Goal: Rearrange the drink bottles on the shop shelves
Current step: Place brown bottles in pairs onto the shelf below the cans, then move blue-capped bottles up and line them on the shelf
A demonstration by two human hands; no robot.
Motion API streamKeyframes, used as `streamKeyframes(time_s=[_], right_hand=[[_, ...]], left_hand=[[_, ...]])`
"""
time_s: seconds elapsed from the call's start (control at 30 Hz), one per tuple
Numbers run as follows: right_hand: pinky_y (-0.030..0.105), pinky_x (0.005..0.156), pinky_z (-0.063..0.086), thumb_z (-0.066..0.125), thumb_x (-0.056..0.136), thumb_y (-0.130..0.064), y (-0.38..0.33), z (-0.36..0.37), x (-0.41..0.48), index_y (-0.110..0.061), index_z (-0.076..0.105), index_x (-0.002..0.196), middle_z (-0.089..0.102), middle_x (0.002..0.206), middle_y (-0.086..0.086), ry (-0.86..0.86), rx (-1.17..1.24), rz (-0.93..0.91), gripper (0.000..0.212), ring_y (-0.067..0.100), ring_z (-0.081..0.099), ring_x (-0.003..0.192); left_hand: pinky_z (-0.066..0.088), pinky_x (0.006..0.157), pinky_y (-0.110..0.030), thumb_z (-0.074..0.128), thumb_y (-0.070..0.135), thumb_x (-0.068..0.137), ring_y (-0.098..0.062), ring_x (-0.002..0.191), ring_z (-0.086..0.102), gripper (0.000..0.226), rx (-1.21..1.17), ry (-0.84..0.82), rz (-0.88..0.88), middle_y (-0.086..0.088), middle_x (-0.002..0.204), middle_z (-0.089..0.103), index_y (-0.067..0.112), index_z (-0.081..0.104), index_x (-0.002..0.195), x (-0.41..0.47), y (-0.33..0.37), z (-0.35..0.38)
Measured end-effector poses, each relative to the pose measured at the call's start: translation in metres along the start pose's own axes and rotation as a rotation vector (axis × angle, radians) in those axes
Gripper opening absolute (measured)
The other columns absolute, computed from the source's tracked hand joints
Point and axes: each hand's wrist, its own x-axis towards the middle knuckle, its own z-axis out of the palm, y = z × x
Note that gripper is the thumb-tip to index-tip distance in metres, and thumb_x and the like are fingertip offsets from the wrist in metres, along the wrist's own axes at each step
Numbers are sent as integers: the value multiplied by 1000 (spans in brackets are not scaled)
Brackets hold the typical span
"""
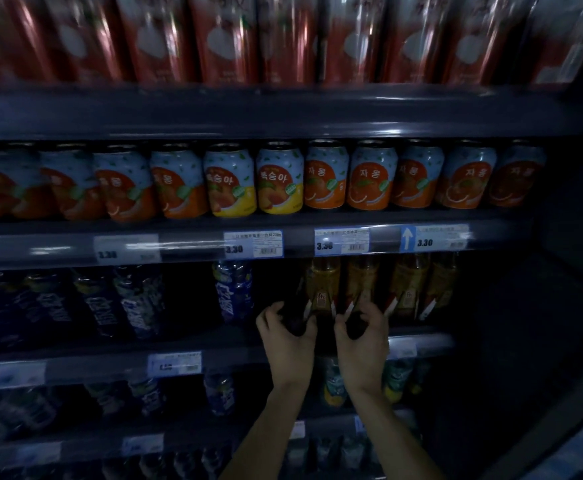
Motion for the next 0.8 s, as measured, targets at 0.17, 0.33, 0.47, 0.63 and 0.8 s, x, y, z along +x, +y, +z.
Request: streamKeyframes(time_s=[0.17,0.33,0.47,0.63,0.8], right_hand=[[24,90,41,68,86,-26,-13,18,-27,-13,50,125,49,113,-6,0,-3,-10,46,8,50,105],[31,85,47,68,85,-26,-32,48,-61,-13,52,122,54,109,-2,-58,1,-6,42,18,57,100],[29,85,47,70,84,-24,-49,78,-94,-13,52,123,54,108,-3,-140,26,-6,44,17,57,100],[27,86,44,71,84,-22,-75,115,-123,-11,53,125,52,109,-5,-197,32,10,45,18,57,102],[25,85,41,71,84,-22,-99,147,-134,-10,52,124,54,111,-2,-250,48,-18,45,16,55,103]], left_hand=[[38,82,-12,74,30,80,-4,101,45,53,25,45,-15,7,114,42,19,46,124,-2,-9,-48],[41,74,-9,73,32,81,-5,100,47,51,29,99,-90,11,111,45,23,44,123,4,-29,-108],[48,80,-22,71,35,83,-10,100,52,54,40,158,-136,6,113,48,21,43,128,9,-45,-160],[50,89,-34,68,38,84,-16,107,53,59,84,206,-188,3,124,46,19,41,133,25,-60,-223],[51,78,-32,67,43,84,-7,93,53,54,109,216,-166,9,114,44,27,40,128,40,-72,-274]])
